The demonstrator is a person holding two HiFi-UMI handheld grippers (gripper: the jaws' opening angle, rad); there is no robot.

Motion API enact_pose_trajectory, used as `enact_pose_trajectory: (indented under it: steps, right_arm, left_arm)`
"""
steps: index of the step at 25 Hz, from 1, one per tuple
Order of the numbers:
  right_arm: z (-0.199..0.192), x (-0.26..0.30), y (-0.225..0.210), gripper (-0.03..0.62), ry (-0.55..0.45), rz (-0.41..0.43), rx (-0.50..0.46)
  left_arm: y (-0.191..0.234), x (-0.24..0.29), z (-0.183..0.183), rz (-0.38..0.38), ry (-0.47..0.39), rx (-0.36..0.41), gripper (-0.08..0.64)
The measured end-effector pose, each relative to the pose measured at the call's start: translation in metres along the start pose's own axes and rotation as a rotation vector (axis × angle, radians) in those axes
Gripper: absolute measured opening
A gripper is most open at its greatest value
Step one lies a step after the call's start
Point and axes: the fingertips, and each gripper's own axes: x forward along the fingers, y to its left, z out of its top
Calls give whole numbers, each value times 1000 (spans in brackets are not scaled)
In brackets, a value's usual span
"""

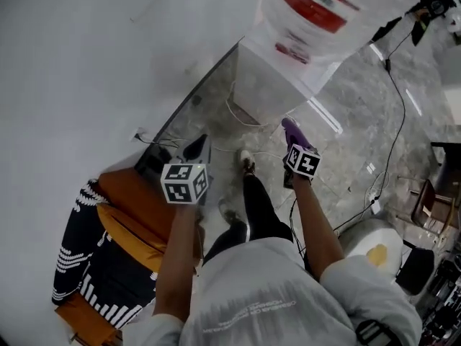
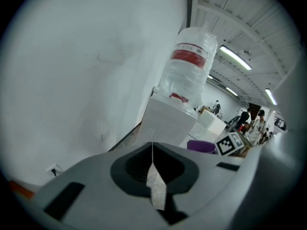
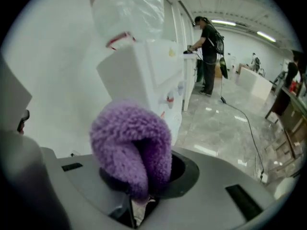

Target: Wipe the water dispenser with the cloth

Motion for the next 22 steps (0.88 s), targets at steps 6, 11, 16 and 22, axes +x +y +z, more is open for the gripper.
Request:
enact_pose_trajectory:
  steps: [6,11,16,22]
  right_arm:
    - [57,-102,29,91,-179,105,-161]
    - [93,-196,56,89,-360,176,-272]
    - [119,-280,83,84,-499,266,-349]
    - [146,-372,110,81,-652,349,-443]
  left_arm:
    - [-29,-55,21,-6,-92,116,18]
    - [-59,-107,52,-3,-213,209,18]
    - [-97,-161,80,-10,-320,352,18]
    - [-124,-227,118,39,-442,481,18]
